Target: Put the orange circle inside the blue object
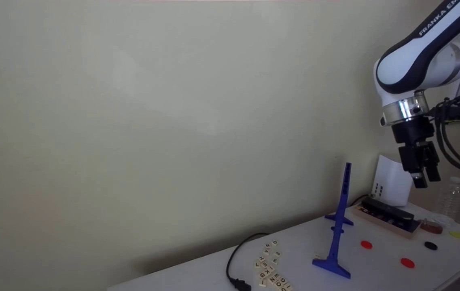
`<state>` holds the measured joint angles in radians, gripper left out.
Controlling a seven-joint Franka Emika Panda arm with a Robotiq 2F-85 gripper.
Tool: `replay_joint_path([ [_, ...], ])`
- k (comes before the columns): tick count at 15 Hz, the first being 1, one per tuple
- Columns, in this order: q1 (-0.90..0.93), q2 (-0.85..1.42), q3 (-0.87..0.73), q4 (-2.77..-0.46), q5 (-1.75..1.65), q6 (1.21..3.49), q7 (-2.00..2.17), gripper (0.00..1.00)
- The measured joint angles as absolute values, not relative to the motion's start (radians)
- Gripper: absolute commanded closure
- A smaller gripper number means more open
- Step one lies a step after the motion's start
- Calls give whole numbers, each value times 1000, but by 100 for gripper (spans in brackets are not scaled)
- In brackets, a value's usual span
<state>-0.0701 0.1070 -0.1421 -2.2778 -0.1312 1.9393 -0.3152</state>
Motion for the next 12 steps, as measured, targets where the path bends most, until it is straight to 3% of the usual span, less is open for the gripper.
replay_joint_path([
  [12, -162, 409, -121, -2271, -137, 2303, -450, 0],
])
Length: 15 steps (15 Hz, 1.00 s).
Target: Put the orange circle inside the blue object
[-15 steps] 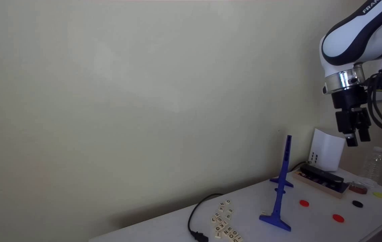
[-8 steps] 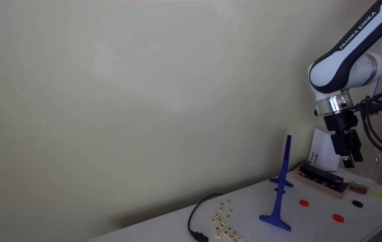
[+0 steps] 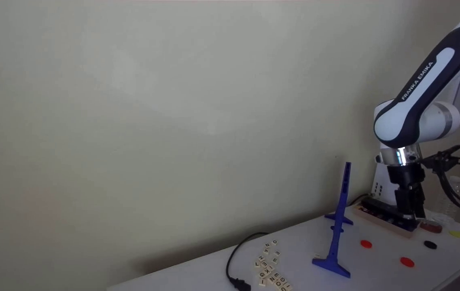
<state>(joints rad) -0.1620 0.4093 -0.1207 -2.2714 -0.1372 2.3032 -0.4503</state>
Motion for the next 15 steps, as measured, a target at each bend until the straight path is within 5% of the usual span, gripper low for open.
replay_joint_path([
  [15, -191, 530, -86, -2214, -137, 2340, -466, 0],
])
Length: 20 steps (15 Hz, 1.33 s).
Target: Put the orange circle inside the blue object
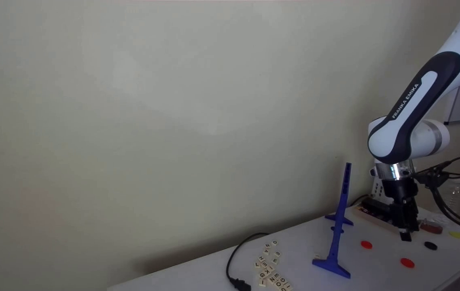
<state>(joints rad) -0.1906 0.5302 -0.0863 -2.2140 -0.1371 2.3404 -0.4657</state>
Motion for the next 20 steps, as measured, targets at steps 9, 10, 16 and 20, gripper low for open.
replay_joint_path([
  [9, -190, 543, -88, -2214, -162, 2365, -463, 0],
  [10, -190, 548, -88, -2214, -168, 2369, -463, 0],
  [16, -190, 588, -91, -2202, -201, 2388, -463, 0],
  [20, -191, 614, -91, -2181, -200, 2389, -456, 0],
])
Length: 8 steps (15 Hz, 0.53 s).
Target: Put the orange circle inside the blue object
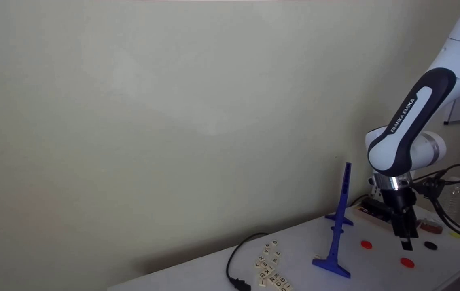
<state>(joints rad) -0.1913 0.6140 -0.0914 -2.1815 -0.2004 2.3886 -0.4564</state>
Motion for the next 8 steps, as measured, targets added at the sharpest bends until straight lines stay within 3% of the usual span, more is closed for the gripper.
replay_joint_path([
  [8, -188, 666, -91, -2125, -200, 2388, -396, 0],
])
